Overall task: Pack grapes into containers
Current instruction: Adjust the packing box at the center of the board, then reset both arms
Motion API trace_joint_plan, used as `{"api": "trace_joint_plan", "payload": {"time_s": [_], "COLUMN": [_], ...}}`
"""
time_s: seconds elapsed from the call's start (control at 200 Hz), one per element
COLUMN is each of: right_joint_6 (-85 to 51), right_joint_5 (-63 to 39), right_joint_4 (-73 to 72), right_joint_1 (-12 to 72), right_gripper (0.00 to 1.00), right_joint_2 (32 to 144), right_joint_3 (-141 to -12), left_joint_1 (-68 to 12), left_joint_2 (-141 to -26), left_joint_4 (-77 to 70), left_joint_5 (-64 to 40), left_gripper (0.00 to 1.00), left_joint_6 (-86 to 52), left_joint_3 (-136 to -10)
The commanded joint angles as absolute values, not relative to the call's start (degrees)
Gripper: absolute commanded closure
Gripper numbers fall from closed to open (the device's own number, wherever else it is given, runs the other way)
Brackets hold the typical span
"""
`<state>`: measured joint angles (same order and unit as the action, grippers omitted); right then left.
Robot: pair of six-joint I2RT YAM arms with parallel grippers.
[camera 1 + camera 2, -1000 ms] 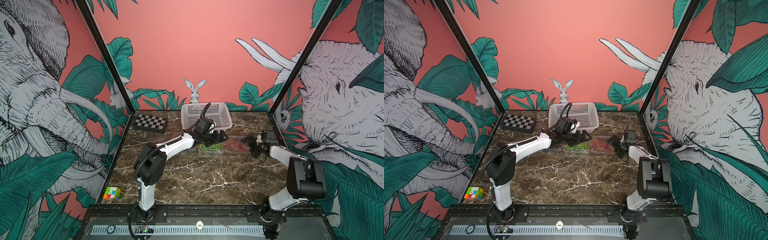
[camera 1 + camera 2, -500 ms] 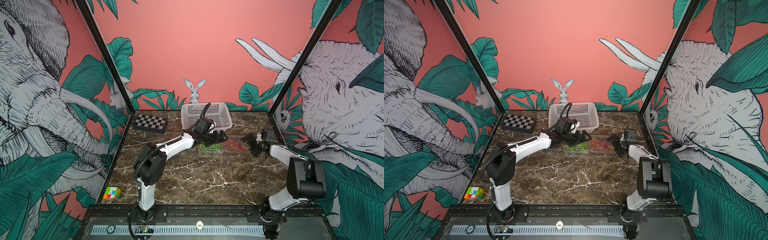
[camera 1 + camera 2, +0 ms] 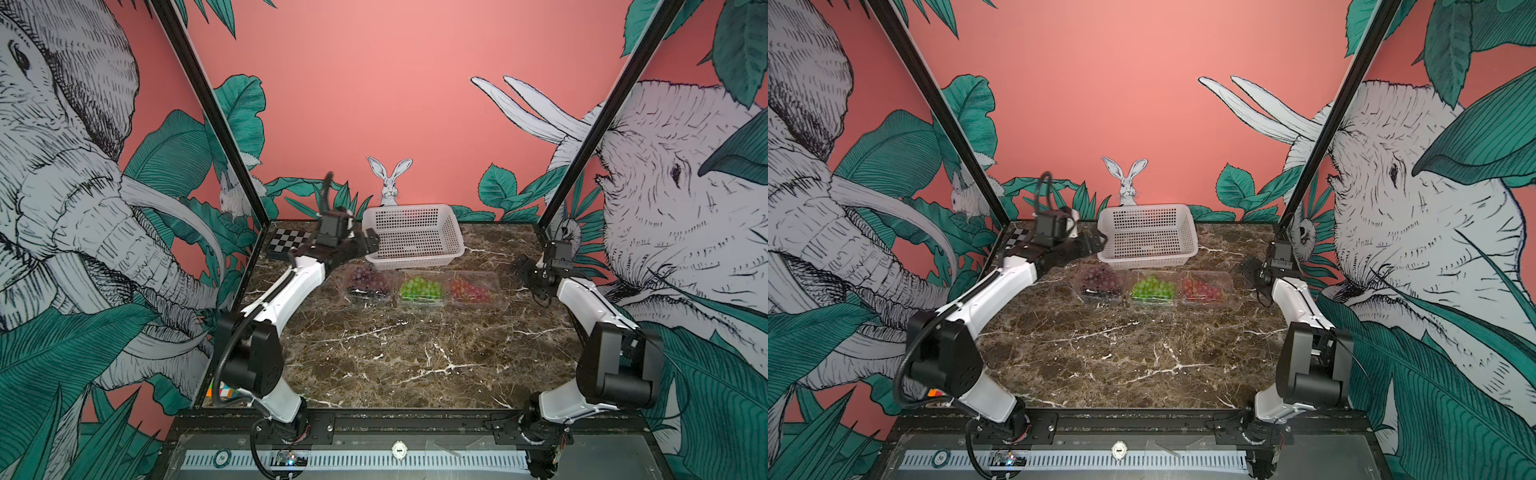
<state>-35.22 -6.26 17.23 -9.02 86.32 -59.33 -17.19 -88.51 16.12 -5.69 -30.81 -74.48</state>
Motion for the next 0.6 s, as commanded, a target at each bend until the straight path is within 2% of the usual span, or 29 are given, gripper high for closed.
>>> {"api": "trace_joint_plan", "payload": {"time_s": [0.0, 0.1, 0.28, 0.46, 0.595], "right_joint_6": [-32.14, -29.02, -19.86, -13.5, -11.08], "right_joint_5": [7.1, 10.98, 14.79, 17.98, 17.87], "right_joint_4": [11.8, 2.91, -5.15, -12.63, -17.35], "right_joint_1": [-9.03, -8.53, -6.04, -4.27, -3.12], "right_gripper": [0.02, 0.02, 0.02, 0.02, 0.02], "right_joint_2": [83.94, 83.65, 85.47, 83.69, 80.83], "right_joint_3": [-55.22, -50.24, -46.46, -42.21, -38.01], "left_joint_1": [-14.84, -13.03, -10.57, -7.43, -4.11], "left_joint_2": [-82.54, -81.31, -79.1, -77.61, -76.78], "left_joint_4": [11.87, 6.25, -1.64, -14.82, -23.79], "left_joint_5": [10.84, 25.39, 35.17, 33.93, 28.4], "left_gripper": [0.0, 0.01, 0.0, 0.01, 0.01], "left_joint_6": [-22.68, -15.92, -11.24, -8.95, -7.53], "left_joint_3": [-66.21, -59.28, -48.74, -38.05, -33.11]}}
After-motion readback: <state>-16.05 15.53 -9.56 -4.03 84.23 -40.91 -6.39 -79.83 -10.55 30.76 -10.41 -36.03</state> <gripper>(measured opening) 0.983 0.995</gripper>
